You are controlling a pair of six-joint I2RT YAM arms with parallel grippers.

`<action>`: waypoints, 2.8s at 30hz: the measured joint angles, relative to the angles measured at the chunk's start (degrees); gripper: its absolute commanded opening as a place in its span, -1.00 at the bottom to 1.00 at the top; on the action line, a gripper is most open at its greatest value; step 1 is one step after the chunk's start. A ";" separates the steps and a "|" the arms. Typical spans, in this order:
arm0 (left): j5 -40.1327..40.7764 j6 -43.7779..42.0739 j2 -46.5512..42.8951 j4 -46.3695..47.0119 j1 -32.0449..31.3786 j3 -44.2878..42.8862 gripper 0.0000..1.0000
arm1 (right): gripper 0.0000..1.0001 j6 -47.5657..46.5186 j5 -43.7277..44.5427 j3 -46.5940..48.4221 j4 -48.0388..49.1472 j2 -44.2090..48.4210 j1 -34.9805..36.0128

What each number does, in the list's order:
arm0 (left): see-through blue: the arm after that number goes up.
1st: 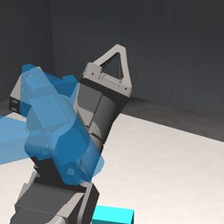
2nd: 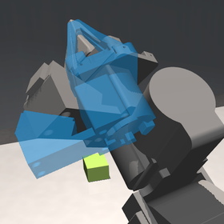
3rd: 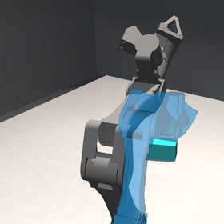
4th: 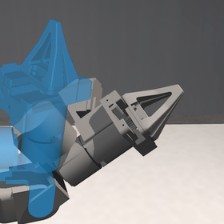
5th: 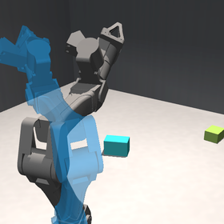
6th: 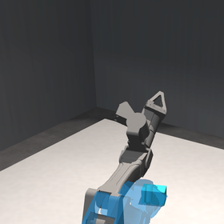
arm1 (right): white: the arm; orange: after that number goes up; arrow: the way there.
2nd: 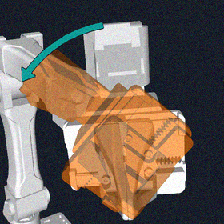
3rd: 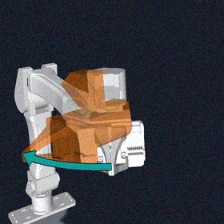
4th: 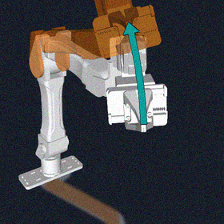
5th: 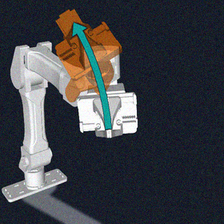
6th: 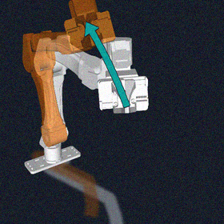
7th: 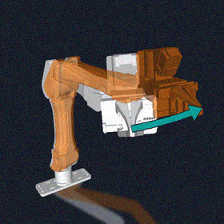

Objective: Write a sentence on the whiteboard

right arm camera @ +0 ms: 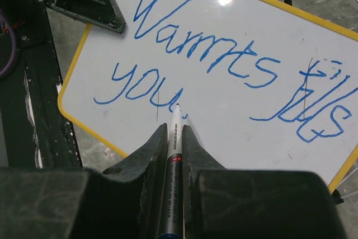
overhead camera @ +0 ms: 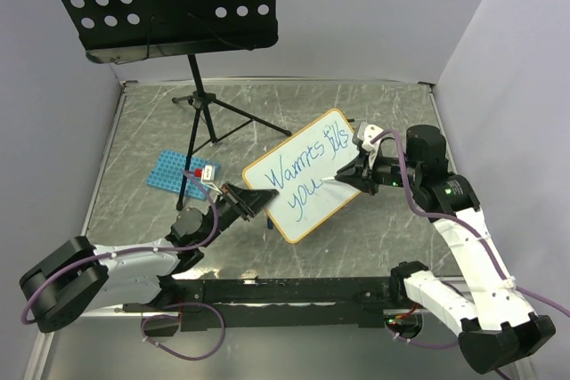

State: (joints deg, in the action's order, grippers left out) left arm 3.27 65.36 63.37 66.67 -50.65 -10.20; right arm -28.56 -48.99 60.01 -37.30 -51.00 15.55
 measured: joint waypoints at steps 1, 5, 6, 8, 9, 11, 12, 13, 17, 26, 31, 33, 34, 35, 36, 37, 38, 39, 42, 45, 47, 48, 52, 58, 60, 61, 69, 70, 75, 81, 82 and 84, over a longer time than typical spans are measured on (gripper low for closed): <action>0.00 0.00 -0.46 0.04 0.00 0.20 -0.98 | -1.00 0.02 -0.04 0.00 0.00 0.02 -0.09; 0.00 -0.17 -1.53 0.09 0.00 0.66 -0.98 | -1.00 0.00 -0.24 0.00 -0.02 0.02 -0.24; 0.00 -0.20 -1.70 0.02 0.00 0.66 -0.98 | -1.00 -0.02 -0.31 0.00 -0.04 0.02 -0.33; 0.00 -0.20 -1.97 0.04 0.00 0.66 -0.98 | -1.00 -0.04 -0.55 0.02 -0.11 0.02 -0.44; 0.00 -0.22 -2.12 0.02 0.00 0.66 -0.98 | -1.00 -0.07 -0.68 0.02 -0.20 0.02 -0.48; 0.00 -0.22 -2.29 -0.02 0.00 0.66 -0.98 | -1.00 -0.17 -1.07 0.09 -0.52 0.02 -0.52; -0.02 -0.24 -2.47 -0.13 0.00 0.66 -0.98 | -1.00 -0.26 -1.27 0.11 -0.66 0.02 -0.55; -0.07 -0.24 -2.60 -0.13 0.00 0.66 -0.98 | -1.00 -0.37 -1.46 0.11 -0.87 0.09 -0.57; -0.35 -0.22 -2.93 -0.02 0.00 0.70 -0.98 | -1.00 -0.87 -2.01 0.11 -1.38 0.39 -0.59; -0.48 -1.27 -4.04 -1.27 0.00 1.51 -0.98 | -1.00 -1.60 -3.69 0.11 -1.79 0.63 -0.59; -0.48 -1.55 -4.42 -1.46 0.00 1.51 -0.98 | -1.00 -2.34 -4.11 0.11 -2.56 0.63 -0.59; -0.50 -1.68 -4.42 -1.49 0.00 1.51 -0.98 | -1.00 -2.54 -4.09 0.11 -2.75 0.63 -0.59; -0.55 -1.68 -4.42 -1.49 0.00 1.51 -0.98 | -1.00 -2.64 -4.09 0.11 -2.84 0.63 -0.59; -0.59 -1.68 -4.42 -1.49 0.00 1.51 -0.98 | -1.00 -2.67 -4.07 0.11 -2.91 0.63 -0.59; -0.63 -1.68 -4.42 -1.46 0.00 1.51 -0.98 | -1.00 -2.75 -4.07 0.11 -2.99 0.63 -0.59; -0.68 -1.68 -4.42 -1.46 0.00 1.51 -0.98 | -1.00 -2.82 -4.04 0.11 -3.02 0.63 -0.59; -0.72 -1.68 -4.42 -1.46 0.00 1.51 -0.98 | -1.00 -2.86 -4.04 0.11 -3.04 0.63 -0.59; -0.81 -1.68 -4.42 -1.46 0.00 1.51 -0.98 | -1.00 -2.91 -4.02 0.11 -3.06 0.61 -0.59; -0.96 -1.68 -4.42 -1.46 0.00 1.51 -0.98 | -1.00 -3.08 -3.98 0.13 -3.23 0.61 -0.61; -1.07 -1.68 -4.42 -1.46 0.00 1.51 -0.98 | -1.00 -3.48 -3.91 0.31 -3.98 0.59 -0.72; -1.09 -1.68 -4.42 -1.46 0.00 1.53 -0.98 | -1.00 -3.87 -3.74 0.76 -4.46 0.50 -0.87; -1.09 -1.68 -4.42 -1.46 0.00 1.53 -0.98 | -1.00 -3.96 -3.69 0.87 -4.44 0.48 -0.96; -1.11 -1.68 -4.42 -1.49 0.00 1.57 -0.98 | -1.00 -4.50 -3.39 1.33 -4.76 0.13 -1.62; -1.11 -1.68 -4.42 -1.46 0.00 1.57 -0.98 | -1.00 -5.11 -3.15 1.73 -5.22 -0.46 -2.12; -1.11 -1.68 -4.42 -1.46 0.00 1.57 -0.98 | -1.00 -5.40 -3.15 1.73 -5.40 -0.66 -2.12; -1.14 -1.68 -4.42 -1.46 0.00 1.57 -0.98 | -1.00 -5.49 -3.15 1.73 -5.49 -0.83 -2.12; -1.62 -1.68 -4.42 -1.42 0.00 1.57 -0.98 | -1.00 -6.45 -2.64 1.73 -5.57 -3.15 -2.10; -1.75 -1.68 -4.42 -1.42 0.00 1.57 -0.98 | -1.00 -6.51 -2.60 1.73 -5.55 -3.41 -2.10; -1.97 -1.66 -3.91 -1.33 0.00 1.57 -0.98 | -1.00 -6.51 -2.47 1.73 -5.44 -3.78 -2.10; -2.01 -1.66 -3.45 -1.38 0.00 1.57 -0.98 | -1.00 -6.16 -2.69 1.73 -4.57 -3.74 -2.10; -2.01 -1.66 -3.45 -1.33 0.00 1.57 -0.98 | -1.00 -6.01 -2.71 1.73 -4.33 -3.74 -2.10; -2.01 -1.66 -3.45 -1.38 0.00 1.57 -0.98 | -1.00 -5.42 -2.69 1.79 -3.87 -3.74 -2.03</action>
State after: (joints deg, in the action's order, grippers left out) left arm 1.26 63.70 59.92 65.30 -50.65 -8.62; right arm -33.98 -51.68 61.80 -41.17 -54.74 13.52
